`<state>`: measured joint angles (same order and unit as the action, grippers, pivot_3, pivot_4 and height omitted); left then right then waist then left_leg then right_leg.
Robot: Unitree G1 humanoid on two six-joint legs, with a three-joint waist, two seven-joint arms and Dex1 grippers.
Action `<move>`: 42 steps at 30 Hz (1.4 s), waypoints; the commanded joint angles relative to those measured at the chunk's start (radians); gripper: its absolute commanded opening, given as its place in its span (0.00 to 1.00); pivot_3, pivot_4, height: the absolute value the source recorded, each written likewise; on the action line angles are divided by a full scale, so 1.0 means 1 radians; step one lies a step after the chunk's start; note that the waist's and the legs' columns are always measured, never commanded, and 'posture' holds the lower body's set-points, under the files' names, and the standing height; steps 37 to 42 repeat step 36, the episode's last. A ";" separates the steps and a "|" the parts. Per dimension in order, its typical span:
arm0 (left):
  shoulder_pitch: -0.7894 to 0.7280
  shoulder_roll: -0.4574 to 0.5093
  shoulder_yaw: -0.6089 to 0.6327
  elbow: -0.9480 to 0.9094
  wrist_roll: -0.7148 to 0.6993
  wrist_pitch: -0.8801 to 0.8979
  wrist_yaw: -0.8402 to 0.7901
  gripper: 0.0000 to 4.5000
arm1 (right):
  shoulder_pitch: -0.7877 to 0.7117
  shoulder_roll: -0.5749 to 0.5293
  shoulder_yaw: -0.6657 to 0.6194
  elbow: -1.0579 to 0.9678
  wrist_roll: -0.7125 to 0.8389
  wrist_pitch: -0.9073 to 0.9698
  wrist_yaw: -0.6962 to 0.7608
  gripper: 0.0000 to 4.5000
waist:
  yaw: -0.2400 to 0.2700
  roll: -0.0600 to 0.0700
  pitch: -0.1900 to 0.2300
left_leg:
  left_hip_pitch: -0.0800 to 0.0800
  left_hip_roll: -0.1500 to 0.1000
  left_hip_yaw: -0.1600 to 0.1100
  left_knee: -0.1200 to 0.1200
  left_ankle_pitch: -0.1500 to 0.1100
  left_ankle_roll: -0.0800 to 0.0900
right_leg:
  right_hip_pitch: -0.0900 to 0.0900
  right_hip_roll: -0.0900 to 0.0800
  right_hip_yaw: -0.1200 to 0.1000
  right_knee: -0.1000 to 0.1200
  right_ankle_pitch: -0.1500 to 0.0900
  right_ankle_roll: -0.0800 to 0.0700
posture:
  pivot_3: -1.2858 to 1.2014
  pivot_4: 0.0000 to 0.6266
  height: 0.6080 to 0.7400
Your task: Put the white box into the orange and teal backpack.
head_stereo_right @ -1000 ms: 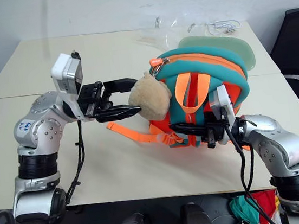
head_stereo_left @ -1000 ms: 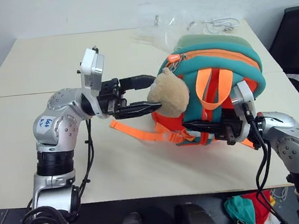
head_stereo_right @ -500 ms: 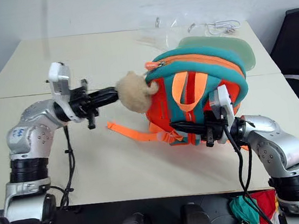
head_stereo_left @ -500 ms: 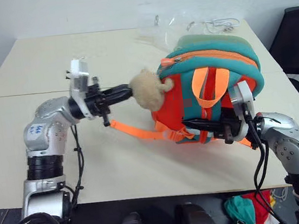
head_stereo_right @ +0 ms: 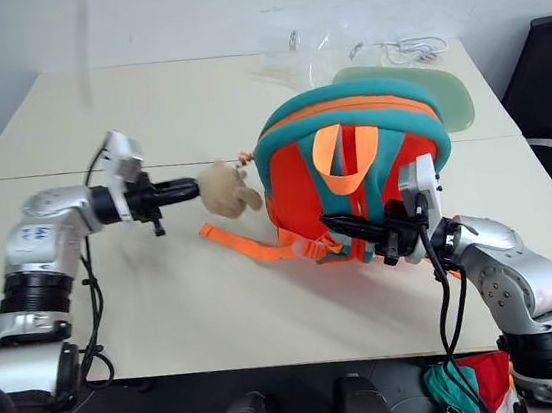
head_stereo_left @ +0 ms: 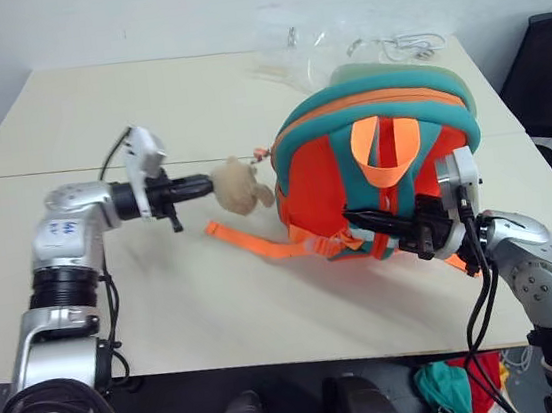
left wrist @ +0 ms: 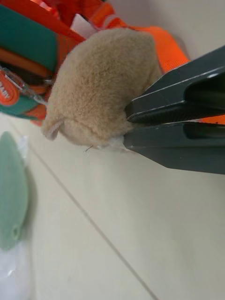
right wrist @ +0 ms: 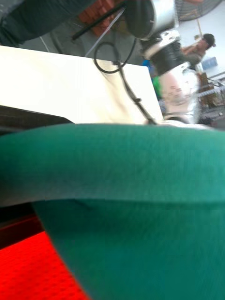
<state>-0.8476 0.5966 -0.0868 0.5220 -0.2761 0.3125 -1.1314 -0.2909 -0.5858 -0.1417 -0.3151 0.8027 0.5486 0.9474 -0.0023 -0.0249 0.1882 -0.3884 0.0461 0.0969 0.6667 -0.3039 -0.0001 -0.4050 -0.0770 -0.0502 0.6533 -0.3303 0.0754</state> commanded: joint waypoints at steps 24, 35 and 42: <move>0.597 0.336 0.380 -0.302 -0.073 -0.184 -0.102 1.00 | 0.360 -0.335 -0.358 0.113 -0.208 -0.291 0.268 0.99 | 0.000 0.000 0.000 | 0.000 0.000 0.002 -0.002 -0.002 0.004 | -0.002 -0.002 0.002 -0.005 0.000 0.000 | 0.52 0.24 1.00; 0.880 0.251 0.510 -0.450 -0.085 -0.329 0.024 1.00 | 0.321 -0.309 -0.341 0.474 -0.396 -0.812 0.352 0.99 | -0.011 0.000 0.000 | 0.003 0.001 0.003 -0.003 -0.002 0.003 | -0.001 -0.002 0.003 -0.004 0.000 0.000 | 0.52 0.24 1.00; 0.887 0.245 0.513 -0.461 -0.085 -0.331 0.038 1.00 | 0.313 -0.300 -0.334 0.478 -0.396 -0.809 0.338 0.99 | -0.011 0.000 0.000 | 0.003 0.001 0.003 -0.003 -0.002 0.003 | -0.001 -0.002 0.003 -0.004 0.000 0.000 | 0.52 0.24 1.00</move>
